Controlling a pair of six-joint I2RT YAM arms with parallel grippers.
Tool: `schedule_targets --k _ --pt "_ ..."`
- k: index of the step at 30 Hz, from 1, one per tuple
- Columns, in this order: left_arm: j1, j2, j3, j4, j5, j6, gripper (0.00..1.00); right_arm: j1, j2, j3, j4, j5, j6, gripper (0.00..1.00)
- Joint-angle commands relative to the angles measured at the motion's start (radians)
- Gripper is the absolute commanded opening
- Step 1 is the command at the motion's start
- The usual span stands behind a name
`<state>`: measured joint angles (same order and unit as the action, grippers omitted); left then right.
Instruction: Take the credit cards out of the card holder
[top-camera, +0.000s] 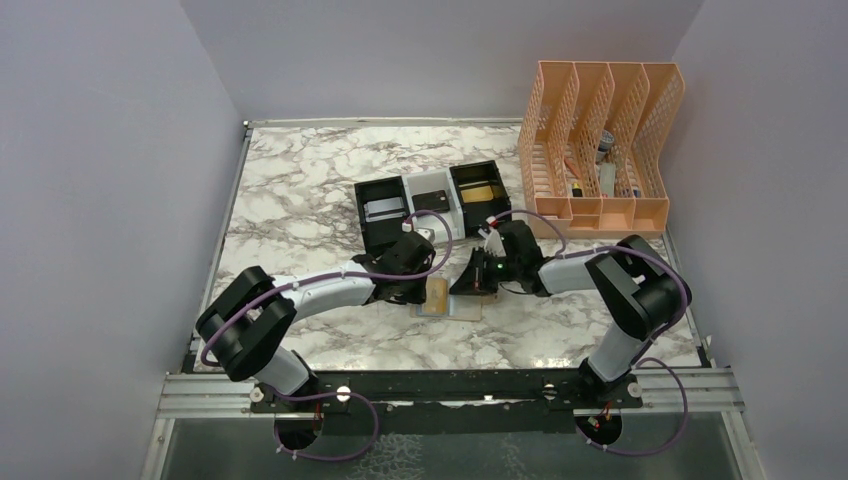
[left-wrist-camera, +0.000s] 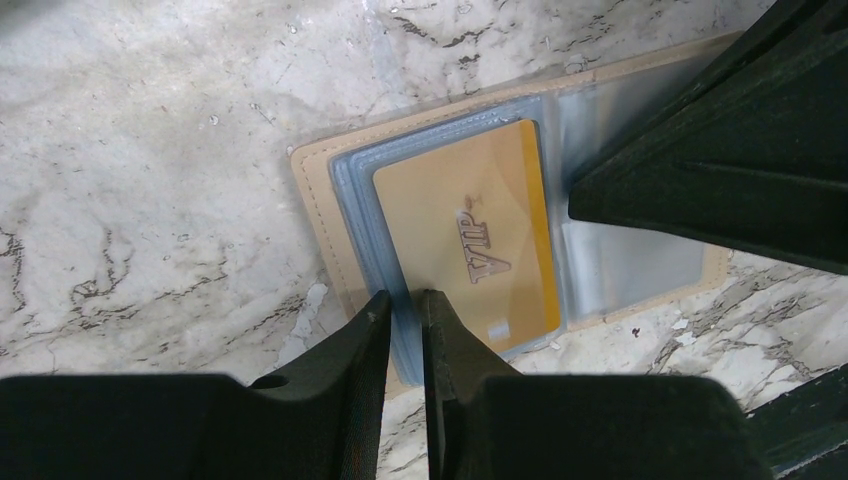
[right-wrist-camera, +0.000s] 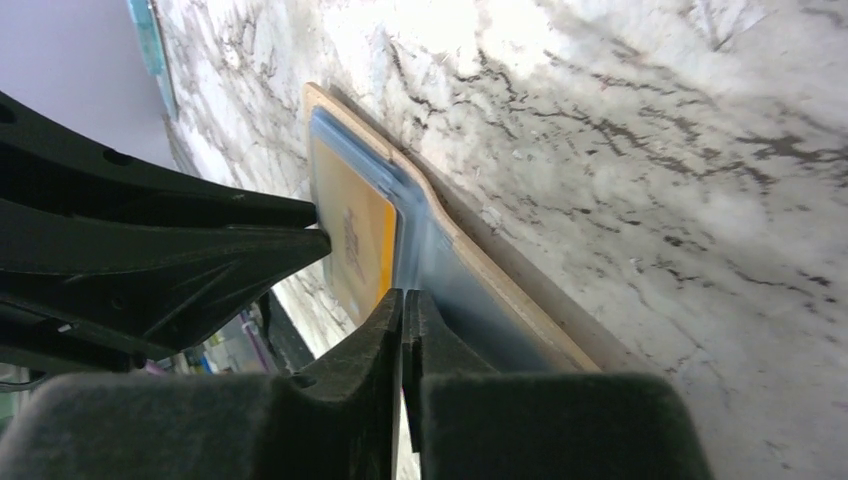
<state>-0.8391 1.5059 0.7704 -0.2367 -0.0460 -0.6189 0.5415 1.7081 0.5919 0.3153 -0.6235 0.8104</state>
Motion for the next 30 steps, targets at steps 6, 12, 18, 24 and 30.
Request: schedule_targets --k 6,12,18,24,30 --pt "-0.006 0.048 -0.005 -0.062 -0.03 0.006 0.18 0.028 0.009 -0.003 0.053 -0.052 -0.001 0.19" --pt "-0.005 0.046 -0.006 -0.063 -0.028 0.005 0.18 0.077 0.027 0.008 0.018 0.068 0.02 0.22" --pt "-0.006 0.047 -0.008 -0.064 -0.029 -0.001 0.18 0.15 0.031 0.005 0.039 0.175 0.06 0.22" --pt "-0.005 0.05 -0.007 -0.065 -0.032 -0.001 0.17 0.152 -0.007 0.026 -0.038 0.232 0.032 0.05" --pt "-0.005 0.054 -0.005 -0.066 -0.035 -0.002 0.17 0.148 -0.066 0.031 -0.092 0.251 -0.001 0.01"
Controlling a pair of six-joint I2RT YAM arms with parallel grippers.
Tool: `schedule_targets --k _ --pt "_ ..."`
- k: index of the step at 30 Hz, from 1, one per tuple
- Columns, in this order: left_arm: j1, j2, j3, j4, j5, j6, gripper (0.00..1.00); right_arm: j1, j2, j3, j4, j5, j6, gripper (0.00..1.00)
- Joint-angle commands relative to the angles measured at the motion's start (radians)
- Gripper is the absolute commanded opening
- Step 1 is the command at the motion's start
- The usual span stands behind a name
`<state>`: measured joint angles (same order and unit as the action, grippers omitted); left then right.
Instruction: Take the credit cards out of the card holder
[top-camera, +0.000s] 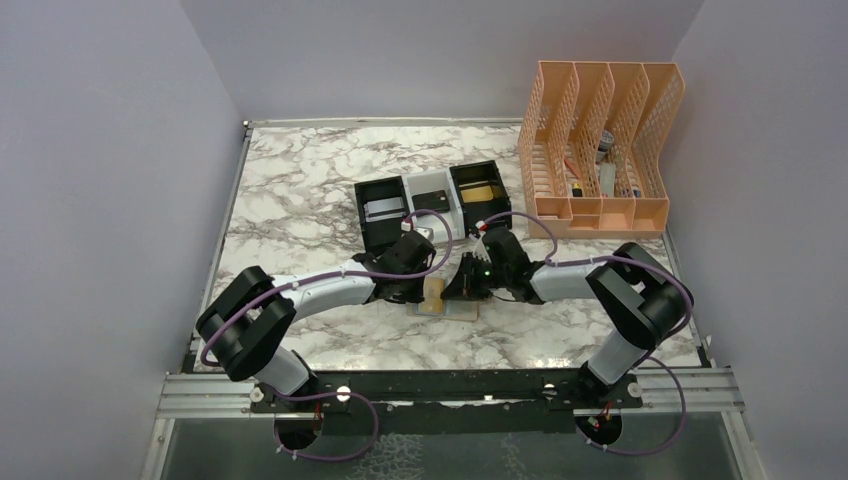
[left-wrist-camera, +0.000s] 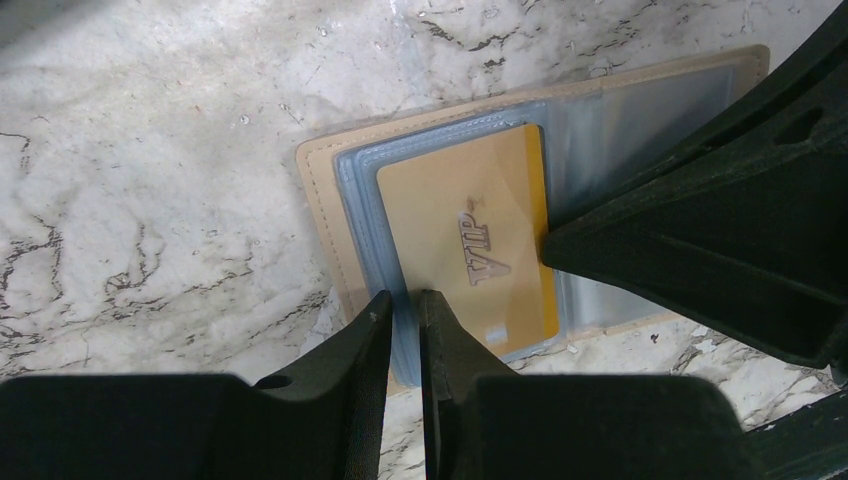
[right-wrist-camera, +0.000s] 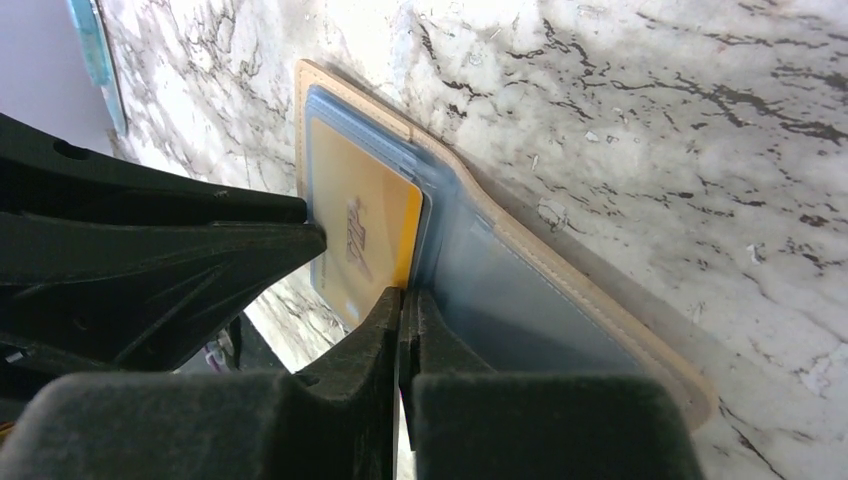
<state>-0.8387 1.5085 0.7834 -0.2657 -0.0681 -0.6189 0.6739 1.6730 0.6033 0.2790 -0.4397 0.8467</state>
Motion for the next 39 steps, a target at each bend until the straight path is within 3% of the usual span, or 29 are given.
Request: schedule_targets --k 1,10,15,21,27,35,39 --pt "-0.006 0.051 -0.018 -0.038 -0.014 -0.001 0.17 0.014 -0.038 0.017 -0.061 0.07 -0.042 0.01" --pt "-0.006 0.041 -0.025 -0.04 -0.016 -0.002 0.17 -0.016 -0.081 -0.001 -0.077 0.03 -0.059 0.02" --pt "-0.005 0.041 -0.014 -0.04 0.003 0.004 0.17 -0.012 -0.031 -0.023 0.023 -0.056 -0.009 0.19" --pt "-0.007 0.024 -0.023 -0.037 0.039 -0.059 0.16 0.043 0.002 -0.021 0.014 0.078 0.048 0.25" --pt "-0.009 0.032 -0.045 -0.029 0.049 -0.122 0.13 0.054 -0.007 -0.063 0.09 0.1 0.042 0.2" --pt "-0.014 0.02 -0.056 -0.008 0.073 -0.165 0.13 0.121 -0.032 0.008 -0.029 0.219 -0.035 0.22" --pt "-0.013 0.024 -0.055 -0.008 0.072 -0.158 0.12 0.122 -0.036 0.012 -0.039 0.231 -0.047 0.09"
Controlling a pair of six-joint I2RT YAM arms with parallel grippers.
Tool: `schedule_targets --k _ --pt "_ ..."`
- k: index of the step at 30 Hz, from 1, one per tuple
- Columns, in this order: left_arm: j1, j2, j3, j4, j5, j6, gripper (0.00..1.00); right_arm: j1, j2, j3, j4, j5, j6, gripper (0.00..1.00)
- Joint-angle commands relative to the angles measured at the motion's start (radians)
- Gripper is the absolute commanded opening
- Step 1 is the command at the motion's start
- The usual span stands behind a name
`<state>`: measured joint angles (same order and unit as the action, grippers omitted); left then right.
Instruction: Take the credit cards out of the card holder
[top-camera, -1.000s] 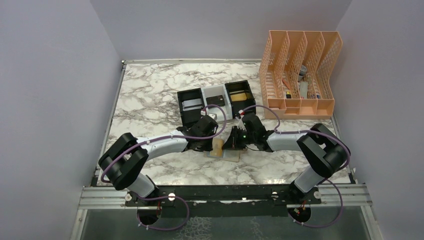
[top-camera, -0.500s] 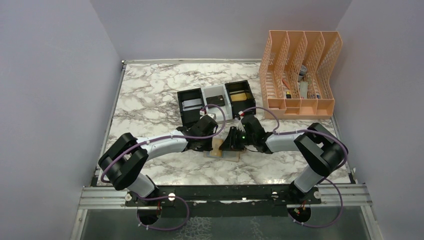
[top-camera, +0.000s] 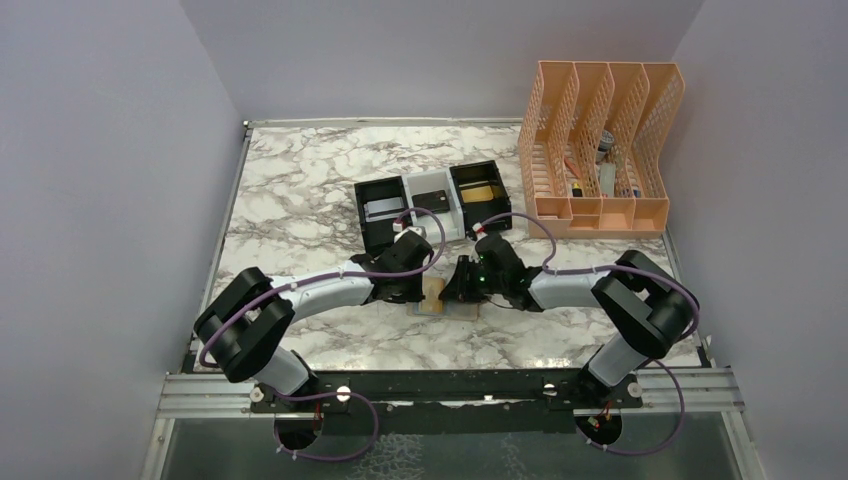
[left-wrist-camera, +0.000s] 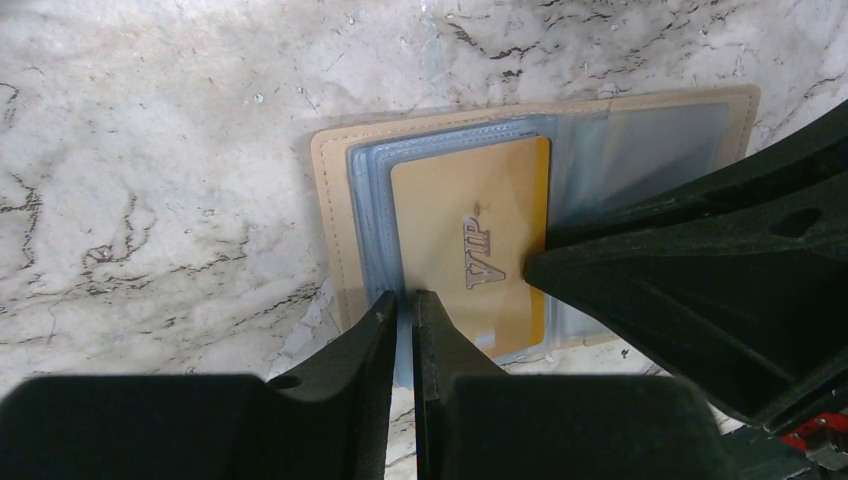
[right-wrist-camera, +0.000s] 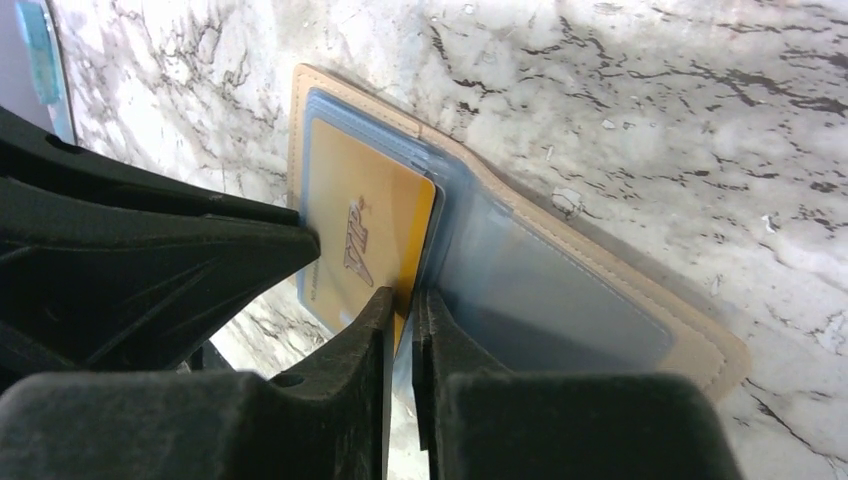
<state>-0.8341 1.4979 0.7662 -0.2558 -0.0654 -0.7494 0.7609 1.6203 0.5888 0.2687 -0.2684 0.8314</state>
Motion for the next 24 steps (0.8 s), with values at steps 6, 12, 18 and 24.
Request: schedule_targets --k 6,12,18,24 --pt "-0.019 0.04 -0.035 -0.042 0.031 -0.015 0.12 0.032 -0.033 0.064 -0.118 0.101 -0.082 0.01" --pt "-0.018 0.022 -0.038 -0.05 0.01 -0.015 0.14 -0.011 -0.071 0.058 -0.158 0.052 -0.128 0.01" --pt "-0.019 0.0 -0.03 -0.048 0.018 0.013 0.24 -0.017 -0.048 0.055 -0.155 0.008 -0.1 0.05" --pt "-0.019 -0.055 -0.027 -0.021 0.049 0.066 0.29 -0.024 -0.003 0.009 -0.049 -0.049 0.012 0.19"
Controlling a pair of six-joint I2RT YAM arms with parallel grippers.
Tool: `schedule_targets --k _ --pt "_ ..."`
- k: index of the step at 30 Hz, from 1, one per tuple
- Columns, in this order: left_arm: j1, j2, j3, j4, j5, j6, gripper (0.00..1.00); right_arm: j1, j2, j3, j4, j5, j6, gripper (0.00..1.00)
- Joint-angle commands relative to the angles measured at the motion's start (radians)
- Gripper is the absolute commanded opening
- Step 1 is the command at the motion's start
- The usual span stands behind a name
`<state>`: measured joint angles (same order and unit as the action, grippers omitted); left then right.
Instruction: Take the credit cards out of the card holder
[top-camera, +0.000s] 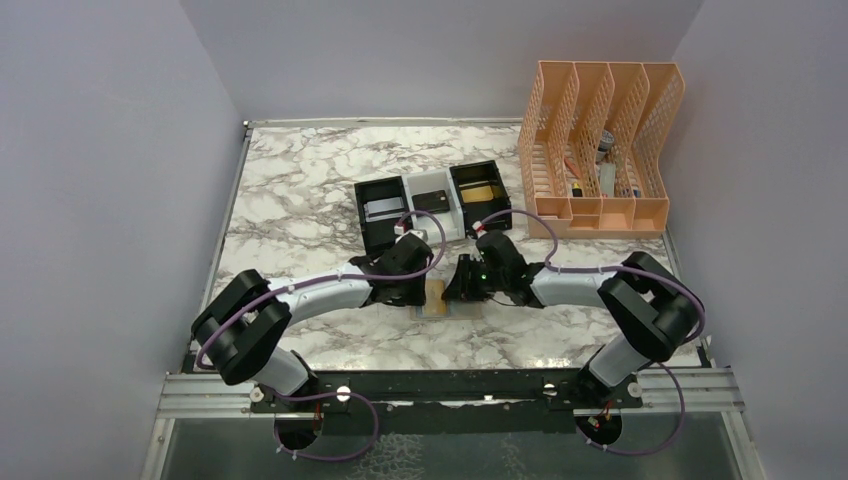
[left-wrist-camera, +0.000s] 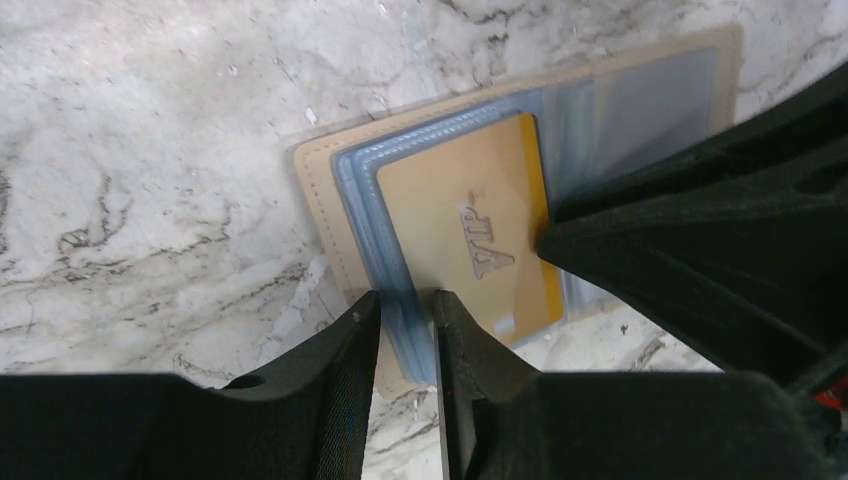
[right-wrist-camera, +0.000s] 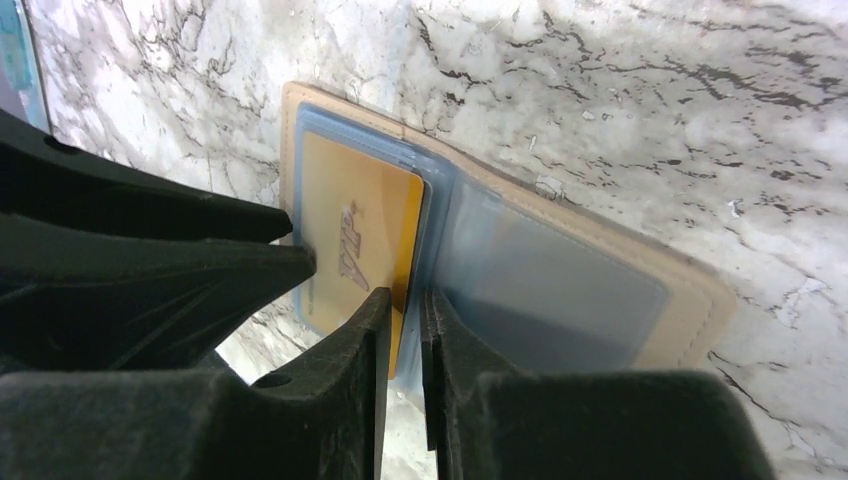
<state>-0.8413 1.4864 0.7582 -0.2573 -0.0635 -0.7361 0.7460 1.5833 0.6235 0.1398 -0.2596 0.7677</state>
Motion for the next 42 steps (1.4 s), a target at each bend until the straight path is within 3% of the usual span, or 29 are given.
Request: schedule_targets --k 1,10,13,20,24,32,34,42 --pt "-0.013 -0.047 -0.019 -0.01 0.059 0.059 0.29 -0.011 0.041 -0.032 0.101 -0.071 0.09 0.19" --pt "-0.021 0.0 -0.031 0.021 0.113 0.071 0.17 -0.013 0.101 -0.016 0.161 -0.141 0.08 0.22" --pt "-0.024 0.015 -0.028 0.023 0.109 0.068 0.14 -0.013 0.095 -0.014 0.152 -0.143 0.038 0.17" --pt "-0.026 0.036 -0.018 0.014 0.077 0.048 0.13 -0.013 0.02 0.009 0.066 -0.102 -0.06 0.01" --pt "-0.026 0.044 -0.018 -0.008 0.053 0.033 0.13 -0.033 -0.023 0.014 -0.003 -0.037 -0.089 0.01" --pt "-0.026 0.042 -0.018 -0.017 0.039 0.029 0.13 -0.095 -0.018 -0.007 -0.011 -0.127 -0.116 0.01" --pt "-0.026 0.036 -0.015 -0.015 0.044 0.029 0.14 -0.096 -0.011 -0.011 0.003 -0.157 -0.098 0.02" --pt "-0.027 -0.073 0.046 -0.017 0.035 0.046 0.36 -0.096 0.018 -0.07 0.125 -0.19 0.036 0.19"
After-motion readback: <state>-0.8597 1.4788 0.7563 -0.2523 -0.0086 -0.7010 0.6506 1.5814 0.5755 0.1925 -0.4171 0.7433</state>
